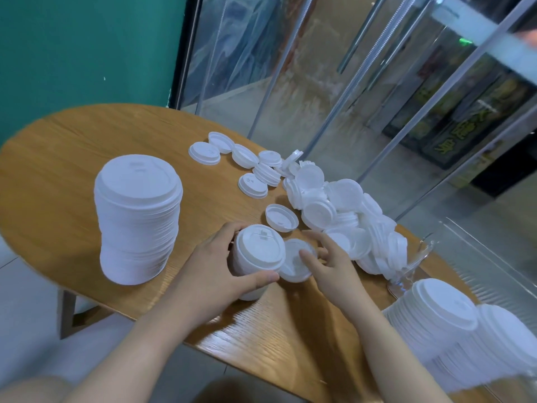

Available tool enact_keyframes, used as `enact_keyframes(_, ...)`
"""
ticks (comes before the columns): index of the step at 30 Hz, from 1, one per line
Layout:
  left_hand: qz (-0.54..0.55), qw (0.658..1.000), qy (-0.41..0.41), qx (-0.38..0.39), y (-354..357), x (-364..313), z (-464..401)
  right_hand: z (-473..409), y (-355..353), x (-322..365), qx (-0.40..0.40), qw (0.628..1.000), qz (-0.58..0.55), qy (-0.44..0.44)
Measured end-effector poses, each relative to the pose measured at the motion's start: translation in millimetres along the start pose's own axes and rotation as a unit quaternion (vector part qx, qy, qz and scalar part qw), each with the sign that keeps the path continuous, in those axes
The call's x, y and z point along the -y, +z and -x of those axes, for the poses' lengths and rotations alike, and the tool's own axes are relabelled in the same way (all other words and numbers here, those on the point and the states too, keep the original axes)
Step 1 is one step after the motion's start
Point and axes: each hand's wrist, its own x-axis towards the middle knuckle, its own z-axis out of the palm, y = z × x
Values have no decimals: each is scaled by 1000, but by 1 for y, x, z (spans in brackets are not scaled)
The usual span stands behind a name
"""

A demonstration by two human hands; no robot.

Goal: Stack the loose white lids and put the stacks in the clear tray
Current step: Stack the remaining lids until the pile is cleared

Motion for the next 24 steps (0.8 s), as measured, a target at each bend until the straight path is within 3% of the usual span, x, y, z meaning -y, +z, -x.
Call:
enact_keyframes(4,11,1000,-3,4,-1,0,1,2,1,-13,-16,997,72,26)
enact_keyframes(8,14,1000,2,9,-3,0,3,9,1,-15,42,993,92,56)
enact_keyframes(13,13,1000,5,10,-5,1,5,13,4,-16,46,993,105,35)
enact_keyframes(20,22,1000,0,5,-5,1,6,23,-9,15,-73,996,-40,-15)
enact_keyframes(24,36,999,-12,8,-5,-2,7,32,-11,52,-18,996,-15,-89)
